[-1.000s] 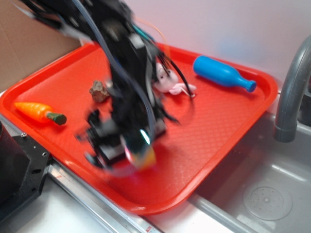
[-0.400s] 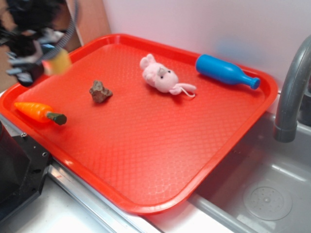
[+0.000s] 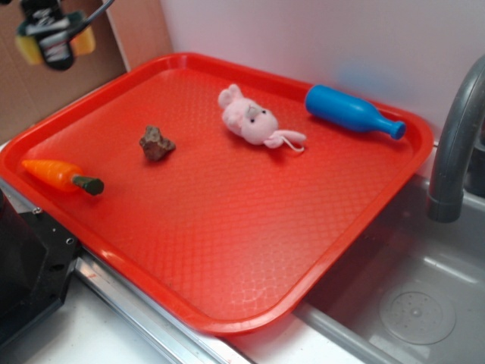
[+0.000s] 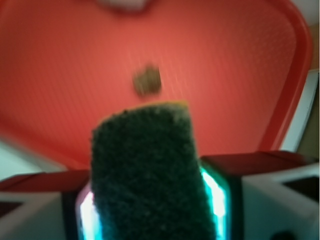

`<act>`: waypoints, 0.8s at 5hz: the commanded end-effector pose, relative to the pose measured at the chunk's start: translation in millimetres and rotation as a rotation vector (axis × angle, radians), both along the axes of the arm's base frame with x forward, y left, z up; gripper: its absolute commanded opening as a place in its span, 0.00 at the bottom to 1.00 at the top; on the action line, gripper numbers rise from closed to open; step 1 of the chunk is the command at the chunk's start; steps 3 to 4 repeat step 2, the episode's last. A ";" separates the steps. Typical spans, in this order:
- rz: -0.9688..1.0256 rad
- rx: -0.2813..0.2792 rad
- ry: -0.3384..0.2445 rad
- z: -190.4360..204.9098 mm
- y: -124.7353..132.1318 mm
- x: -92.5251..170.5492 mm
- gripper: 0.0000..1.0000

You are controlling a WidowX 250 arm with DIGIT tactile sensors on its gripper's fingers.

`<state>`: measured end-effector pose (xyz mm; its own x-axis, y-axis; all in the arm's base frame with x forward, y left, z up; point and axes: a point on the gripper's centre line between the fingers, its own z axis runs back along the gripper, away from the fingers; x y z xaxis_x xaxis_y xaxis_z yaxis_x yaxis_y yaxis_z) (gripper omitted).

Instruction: Grab the green sponge.

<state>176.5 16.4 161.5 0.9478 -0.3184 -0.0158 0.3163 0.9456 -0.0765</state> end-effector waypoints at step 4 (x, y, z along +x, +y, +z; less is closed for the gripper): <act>0.160 0.048 -0.014 2.2 -34.7 -4.6 0.00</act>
